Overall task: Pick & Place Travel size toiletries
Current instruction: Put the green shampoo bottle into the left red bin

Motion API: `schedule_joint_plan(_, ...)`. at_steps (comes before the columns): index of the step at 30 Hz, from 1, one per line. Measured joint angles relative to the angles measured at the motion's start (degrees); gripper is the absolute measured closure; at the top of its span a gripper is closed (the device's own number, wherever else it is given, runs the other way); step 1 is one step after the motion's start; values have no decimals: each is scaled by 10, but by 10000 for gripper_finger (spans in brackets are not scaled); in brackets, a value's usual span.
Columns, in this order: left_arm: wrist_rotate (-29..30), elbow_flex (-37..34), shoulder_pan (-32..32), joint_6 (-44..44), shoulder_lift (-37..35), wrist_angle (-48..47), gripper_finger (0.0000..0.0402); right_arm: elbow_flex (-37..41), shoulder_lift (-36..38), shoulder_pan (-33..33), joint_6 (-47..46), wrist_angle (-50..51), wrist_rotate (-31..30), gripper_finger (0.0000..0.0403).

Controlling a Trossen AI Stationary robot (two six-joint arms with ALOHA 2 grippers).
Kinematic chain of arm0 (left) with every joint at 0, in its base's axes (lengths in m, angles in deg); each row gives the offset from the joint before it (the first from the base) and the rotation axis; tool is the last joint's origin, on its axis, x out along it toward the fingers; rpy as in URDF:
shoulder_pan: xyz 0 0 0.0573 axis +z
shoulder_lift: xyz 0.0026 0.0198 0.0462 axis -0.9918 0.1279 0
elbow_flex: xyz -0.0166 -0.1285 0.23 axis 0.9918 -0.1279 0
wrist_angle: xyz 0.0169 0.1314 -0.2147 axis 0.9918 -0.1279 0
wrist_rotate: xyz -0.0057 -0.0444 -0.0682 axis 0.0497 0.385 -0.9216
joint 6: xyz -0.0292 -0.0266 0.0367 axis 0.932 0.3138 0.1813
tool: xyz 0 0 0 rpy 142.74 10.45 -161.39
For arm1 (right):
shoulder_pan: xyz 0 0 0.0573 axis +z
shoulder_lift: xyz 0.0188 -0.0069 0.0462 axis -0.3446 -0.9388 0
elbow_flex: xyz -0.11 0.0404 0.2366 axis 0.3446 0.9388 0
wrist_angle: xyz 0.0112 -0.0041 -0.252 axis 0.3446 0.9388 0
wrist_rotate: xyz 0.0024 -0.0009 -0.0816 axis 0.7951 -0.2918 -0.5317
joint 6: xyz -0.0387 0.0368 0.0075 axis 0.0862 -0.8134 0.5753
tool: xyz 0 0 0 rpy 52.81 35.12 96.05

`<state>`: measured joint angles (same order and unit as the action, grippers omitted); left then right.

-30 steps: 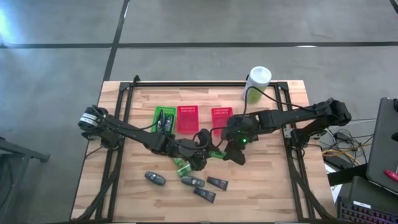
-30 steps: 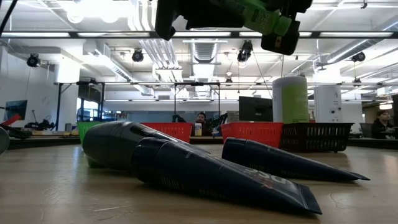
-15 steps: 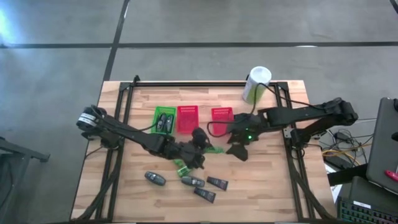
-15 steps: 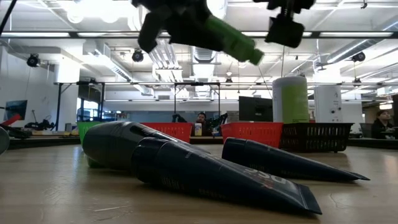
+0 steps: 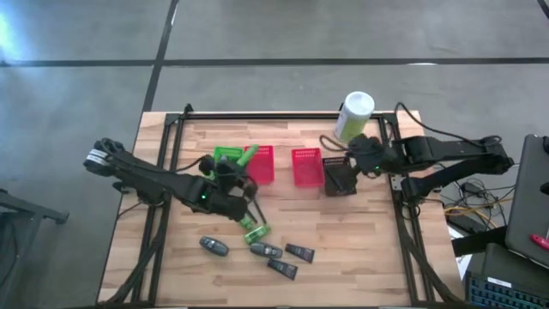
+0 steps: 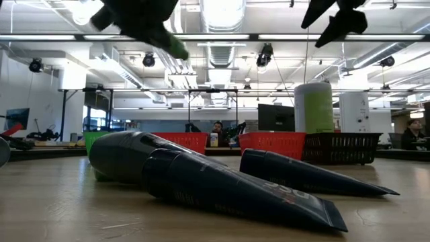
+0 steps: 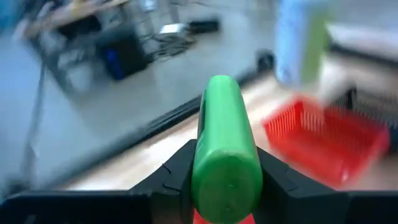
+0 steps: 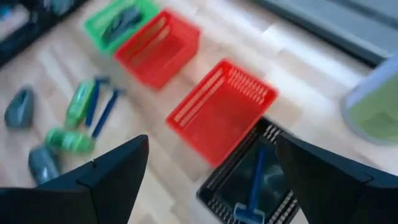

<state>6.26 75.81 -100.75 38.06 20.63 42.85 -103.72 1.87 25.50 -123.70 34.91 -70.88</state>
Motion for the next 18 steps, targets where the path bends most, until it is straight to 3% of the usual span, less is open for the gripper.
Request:
schedule_joint_plan(4,2,-54,17,173,6,35,295,0,14,0,-17,9,-35,59)
schedule_joint_plan(7,-23,-100,43,193,21,86,296,1,11,0,-17,10,-35,69)
schedule_joint_plan(10,-56,-134,71,178,33,137,290,2,3,0,-12,10,-35,78)
schedule_joint_plan(18,-175,-183,131,29,44,306,291,2,-21,0,-6,23,-28,98)
